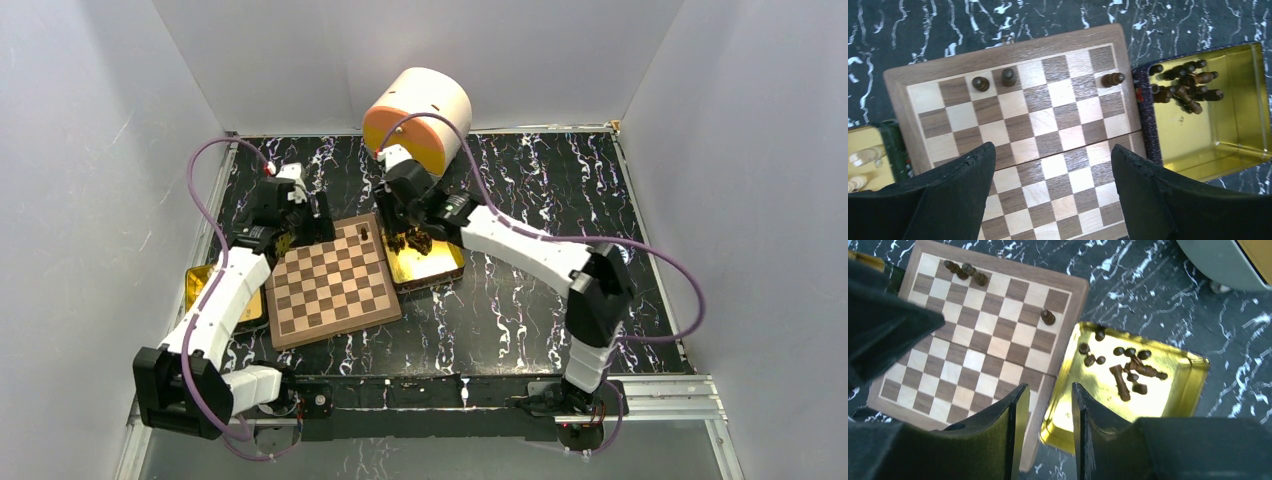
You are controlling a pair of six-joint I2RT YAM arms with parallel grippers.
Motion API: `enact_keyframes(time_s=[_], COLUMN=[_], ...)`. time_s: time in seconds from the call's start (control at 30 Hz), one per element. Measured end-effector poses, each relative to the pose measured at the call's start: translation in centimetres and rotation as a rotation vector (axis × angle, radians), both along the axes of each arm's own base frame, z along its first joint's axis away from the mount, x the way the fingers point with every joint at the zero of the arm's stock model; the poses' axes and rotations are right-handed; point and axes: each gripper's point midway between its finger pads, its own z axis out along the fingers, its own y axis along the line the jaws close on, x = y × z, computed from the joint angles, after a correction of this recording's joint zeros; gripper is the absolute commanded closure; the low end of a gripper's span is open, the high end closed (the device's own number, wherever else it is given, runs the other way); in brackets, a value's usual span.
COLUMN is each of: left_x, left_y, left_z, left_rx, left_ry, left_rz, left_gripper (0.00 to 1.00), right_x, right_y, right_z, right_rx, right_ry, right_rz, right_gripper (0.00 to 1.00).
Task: Set up the chess pieces on the board
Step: Place the chess piece on the chessboard, then pick up the chess piece from the chessboard.
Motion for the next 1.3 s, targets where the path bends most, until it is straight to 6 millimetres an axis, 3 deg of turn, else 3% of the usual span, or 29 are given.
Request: enact_keyframes(time_s=[0.13, 0.37, 0.53, 0.8, 1.3], left_x=[1.1, 3.5, 4.6, 5.0, 6.0], left_y=[-1.4, -4.0, -6.3, -8.6, -8.8], left_z=[-0.1, -1.4, -2.9, -5.7, -8.2], left_rx=[-0.048, -0.045, -0.007, 0.056, 0.121], left_ry=[0.035, 0.115, 0.159, 0.233, 0.271], left_rz=[-0.038, -0.101, -0.15, -0.197, -0.182], left_gripper=[0.3, 0.4, 0.51, 0.57, 0.67], right_x=[-1.7, -5.9, -7.5, -8.2, -8.5], right_y=[-2.4, -7.2, -9.2, -10.3, -10.7], right_z=[0.6, -2.5, -1.7, -0.2, 0.2], right_rx=[0.036, 0.022, 0.057, 0.114, 0.138], right_ry=[-0.01, 0.059, 0.054, 0.023, 0.011], right_rz=[-0.015, -0.023, -0.034, -0.042, -0.042], right_gripper=[0.54, 0.54, 0.54, 0.54, 0.56])
